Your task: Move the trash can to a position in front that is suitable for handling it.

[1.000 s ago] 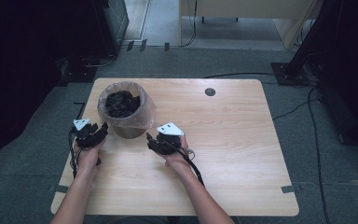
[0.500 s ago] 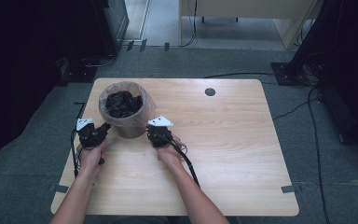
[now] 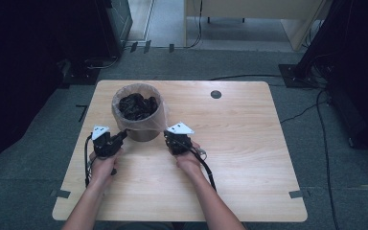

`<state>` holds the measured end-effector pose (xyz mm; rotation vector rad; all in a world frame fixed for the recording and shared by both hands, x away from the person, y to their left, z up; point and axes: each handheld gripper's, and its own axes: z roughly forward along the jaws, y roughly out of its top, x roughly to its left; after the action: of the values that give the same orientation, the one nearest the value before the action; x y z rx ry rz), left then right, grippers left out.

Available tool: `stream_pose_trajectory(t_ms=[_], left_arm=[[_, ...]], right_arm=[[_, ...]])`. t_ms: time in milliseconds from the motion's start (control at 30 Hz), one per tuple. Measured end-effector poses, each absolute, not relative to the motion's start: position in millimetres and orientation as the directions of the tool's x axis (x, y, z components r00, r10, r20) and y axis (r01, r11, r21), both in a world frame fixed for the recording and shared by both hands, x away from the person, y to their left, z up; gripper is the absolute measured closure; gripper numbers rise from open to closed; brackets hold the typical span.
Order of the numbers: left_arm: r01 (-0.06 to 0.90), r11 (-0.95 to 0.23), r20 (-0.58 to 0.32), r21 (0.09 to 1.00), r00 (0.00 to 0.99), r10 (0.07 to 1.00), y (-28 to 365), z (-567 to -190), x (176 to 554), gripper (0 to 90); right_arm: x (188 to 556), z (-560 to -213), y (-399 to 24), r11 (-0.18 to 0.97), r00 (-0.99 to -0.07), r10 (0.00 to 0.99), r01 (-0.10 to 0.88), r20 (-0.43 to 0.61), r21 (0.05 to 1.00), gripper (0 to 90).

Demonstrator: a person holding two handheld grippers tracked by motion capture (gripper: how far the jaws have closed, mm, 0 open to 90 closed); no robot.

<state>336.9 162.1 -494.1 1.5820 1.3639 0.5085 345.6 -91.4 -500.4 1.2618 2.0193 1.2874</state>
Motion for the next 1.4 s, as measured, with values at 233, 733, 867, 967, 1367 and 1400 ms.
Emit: stream_pose_trajectory(t_ms=[233,733,867,967,1367,1400], left_arm=[[0.526,0.006,-0.222,0.850,0.350,0.910,124.3,-496.8,324.5,90.0],[0.518,-0.089,-0.230,0.850,0.519,0.823,68.2,-491.5,280.6,90.0],[0.495,-0.127,-0.211,0.860,0.570,0.794,56.9,-490.5,259.8,90.0],[0.474,-0.140,-0.198,0.870,0.593,0.780,54.0,-491.1,243.5,90.0],[0.445,-0.153,-0.145,0.882,0.566,0.811,73.8,-497.5,219.3,90.0],[0.445,-0.153,-0.145,0.882,0.566,0.811,73.8,-497.5,219.3,90.0]], right_arm=[[330.5,-492.6,-132.8,0.158,-0.456,0.886,0.459,0.080,0.874,90.0],[294.4,-495.7,-208.1,0.161,-0.432,0.899,0.472,0.068,0.867,90.0],[276.9,-496.6,-229.4,0.169,-0.430,0.901,0.470,0.057,0.866,90.0],[258.0,-496.4,-251.6,0.152,-0.430,0.900,0.472,0.076,0.869,90.0],[219.3,-494.5,-266.4,0.167,-0.461,0.885,0.447,0.066,0.879,90.0],[219.3,-494.5,-266.4,0.167,-0.461,0.885,0.447,0.066,0.879,90.0]])
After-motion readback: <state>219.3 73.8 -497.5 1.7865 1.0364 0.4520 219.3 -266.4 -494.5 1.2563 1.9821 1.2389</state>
